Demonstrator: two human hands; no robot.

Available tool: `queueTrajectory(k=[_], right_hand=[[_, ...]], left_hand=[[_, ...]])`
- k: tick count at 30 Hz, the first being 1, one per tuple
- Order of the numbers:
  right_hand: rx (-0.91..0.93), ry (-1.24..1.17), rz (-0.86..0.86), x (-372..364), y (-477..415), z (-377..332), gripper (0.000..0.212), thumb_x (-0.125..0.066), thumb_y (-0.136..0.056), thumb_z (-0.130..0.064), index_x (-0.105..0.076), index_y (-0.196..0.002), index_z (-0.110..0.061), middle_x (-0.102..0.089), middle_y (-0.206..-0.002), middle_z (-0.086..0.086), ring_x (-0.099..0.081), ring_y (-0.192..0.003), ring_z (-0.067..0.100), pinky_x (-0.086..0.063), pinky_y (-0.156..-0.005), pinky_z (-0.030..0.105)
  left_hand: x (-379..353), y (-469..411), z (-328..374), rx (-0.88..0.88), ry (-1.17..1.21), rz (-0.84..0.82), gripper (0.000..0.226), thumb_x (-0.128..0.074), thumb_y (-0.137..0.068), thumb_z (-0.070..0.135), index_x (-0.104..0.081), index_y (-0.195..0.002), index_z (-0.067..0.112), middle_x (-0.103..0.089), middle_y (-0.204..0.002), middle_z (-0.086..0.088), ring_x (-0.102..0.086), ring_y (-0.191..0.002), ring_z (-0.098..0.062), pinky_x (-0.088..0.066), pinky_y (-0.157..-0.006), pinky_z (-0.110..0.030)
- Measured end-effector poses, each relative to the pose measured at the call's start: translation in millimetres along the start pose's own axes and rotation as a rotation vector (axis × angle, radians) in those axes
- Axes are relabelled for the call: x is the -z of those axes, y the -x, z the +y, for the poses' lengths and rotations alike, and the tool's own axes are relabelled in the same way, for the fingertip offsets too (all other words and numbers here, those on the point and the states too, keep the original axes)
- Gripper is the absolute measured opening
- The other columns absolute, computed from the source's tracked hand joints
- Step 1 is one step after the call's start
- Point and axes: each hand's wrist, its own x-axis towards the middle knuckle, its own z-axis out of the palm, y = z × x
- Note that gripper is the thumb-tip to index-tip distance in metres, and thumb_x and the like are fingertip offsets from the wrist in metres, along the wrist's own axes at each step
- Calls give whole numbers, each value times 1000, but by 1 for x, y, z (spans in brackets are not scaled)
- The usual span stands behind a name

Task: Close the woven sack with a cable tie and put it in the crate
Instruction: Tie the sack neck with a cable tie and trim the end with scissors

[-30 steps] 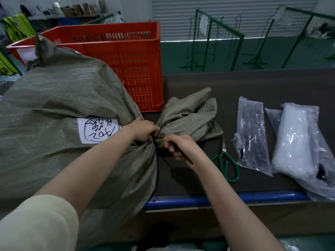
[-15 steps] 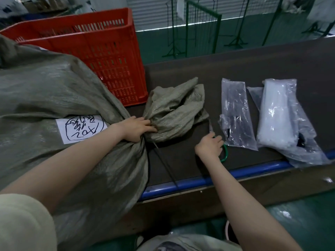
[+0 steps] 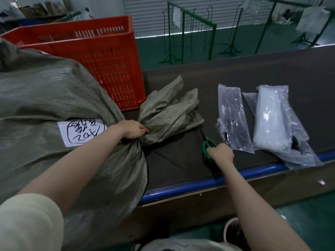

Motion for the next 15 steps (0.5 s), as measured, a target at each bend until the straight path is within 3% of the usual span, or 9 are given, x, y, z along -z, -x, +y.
queueTrajectory(k=[3, 6, 9, 11, 12, 15], right_hand=[[50, -179, 87, 2, 12, 4, 33, -54, -81, -13, -55, -113, -2, -59, -110, 19, -54, -99, 34, -37, -74, 29], [232, -294, 58, -1, 23, 5, 22, -54, -77, -3, -54, -99, -6, -55, -91, 11, -46, -79, 24, -36, -61, 28], [462, -262, -24, -5, 27, -1, 18, -59, -76, -3, -49, -86, -13, -50, -76, 3, -44, -63, 14, -35, -52, 13], [589, -201, -93, -7, 27, -12, 17, -65, -76, -9, -51, -85, -16, -53, -76, 2, -46, -64, 10, -36, -54, 9], [642, -153, -131, -8, 27, -18, 17, -68, -76, -14, -55, -86, -16, -55, -78, 1, -49, -68, 12, -35, -54, 12], [740, -14, -195, -11, 27, -35, 24, -72, -75, -31, -55, -85, -16, -59, -79, -1, -52, -76, 13, -37, -63, 20]], left_hand=[[4, 0, -4, 20, 125, -6, 44, -22, -97, 30, -48, -131, 39, -36, -152, -1, -34, -138, -23, -26, -115, -36], [6, 3, 1, 36, 137, -49, 46, -20, -97, 31, -37, -139, 38, -28, -155, -3, -28, -141, -25, -21, -118, -38], [10, 4, 1, 33, 262, -30, 45, -27, -97, 20, -42, -138, 29, -39, -149, -8, -42, -131, -26, -32, -109, -31], [12, 2, -7, 8, 424, 16, 41, -42, -90, 7, -58, -125, 21, -61, -121, -8, -60, -96, -19, -47, -82, -23], [12, 3, -11, -17, 453, 38, 36, -48, -87, 4, -62, -118, 18, -65, -102, -4, -59, -80, -13, -46, -70, -18], [20, 5, -21, -44, 406, 162, 20, -63, -81, 7, -69, -98, 14, -60, -75, 8, -56, -69, -8, -44, -64, -16]])
